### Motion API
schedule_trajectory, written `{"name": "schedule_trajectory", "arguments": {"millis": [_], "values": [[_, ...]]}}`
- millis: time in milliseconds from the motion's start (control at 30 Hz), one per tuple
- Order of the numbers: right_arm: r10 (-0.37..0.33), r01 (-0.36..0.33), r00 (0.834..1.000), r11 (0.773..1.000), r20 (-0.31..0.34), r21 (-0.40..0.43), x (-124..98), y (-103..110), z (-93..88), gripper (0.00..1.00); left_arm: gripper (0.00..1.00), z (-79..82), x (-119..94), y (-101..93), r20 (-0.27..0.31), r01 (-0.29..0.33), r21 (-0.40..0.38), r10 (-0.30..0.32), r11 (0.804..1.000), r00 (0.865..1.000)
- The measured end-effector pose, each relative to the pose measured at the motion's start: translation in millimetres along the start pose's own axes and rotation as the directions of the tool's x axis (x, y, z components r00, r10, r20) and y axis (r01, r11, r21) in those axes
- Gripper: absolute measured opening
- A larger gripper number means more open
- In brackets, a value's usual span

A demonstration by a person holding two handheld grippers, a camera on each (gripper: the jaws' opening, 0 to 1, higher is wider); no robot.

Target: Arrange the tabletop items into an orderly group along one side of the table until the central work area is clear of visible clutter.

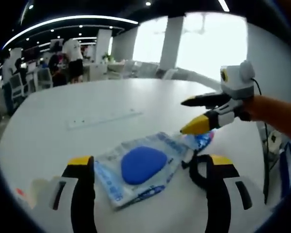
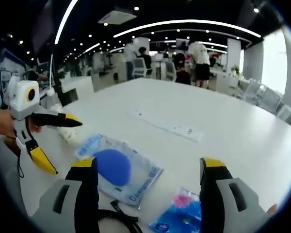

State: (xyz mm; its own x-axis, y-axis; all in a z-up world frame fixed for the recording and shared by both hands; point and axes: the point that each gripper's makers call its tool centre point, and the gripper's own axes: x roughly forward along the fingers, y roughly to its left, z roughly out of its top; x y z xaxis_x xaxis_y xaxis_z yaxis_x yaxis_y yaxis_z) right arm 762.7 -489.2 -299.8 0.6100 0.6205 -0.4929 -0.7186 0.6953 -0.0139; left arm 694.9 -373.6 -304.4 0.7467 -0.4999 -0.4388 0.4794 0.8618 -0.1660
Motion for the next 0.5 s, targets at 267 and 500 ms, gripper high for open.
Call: {"name": "schedule_trajectory", "arguments": {"millis": [267, 500], "values": [[-0.005, 0.005, 1.0, 1.0, 0.015, -0.01, -18, 9, -1.1, 0.85, 0.93, 3.2, -11, -6.8, 0.027, 0.01, -0.016, -0.01, 1.0, 1.0], [-0.009, 0.009, 0.999, 1.0, 0.036, -0.015, -39, 22, -5.1, 0.84, 0.93, 3.1, -20, -19.7, 0.048, 0.031, -0.019, -0.031, 0.999, 0.998]]}}
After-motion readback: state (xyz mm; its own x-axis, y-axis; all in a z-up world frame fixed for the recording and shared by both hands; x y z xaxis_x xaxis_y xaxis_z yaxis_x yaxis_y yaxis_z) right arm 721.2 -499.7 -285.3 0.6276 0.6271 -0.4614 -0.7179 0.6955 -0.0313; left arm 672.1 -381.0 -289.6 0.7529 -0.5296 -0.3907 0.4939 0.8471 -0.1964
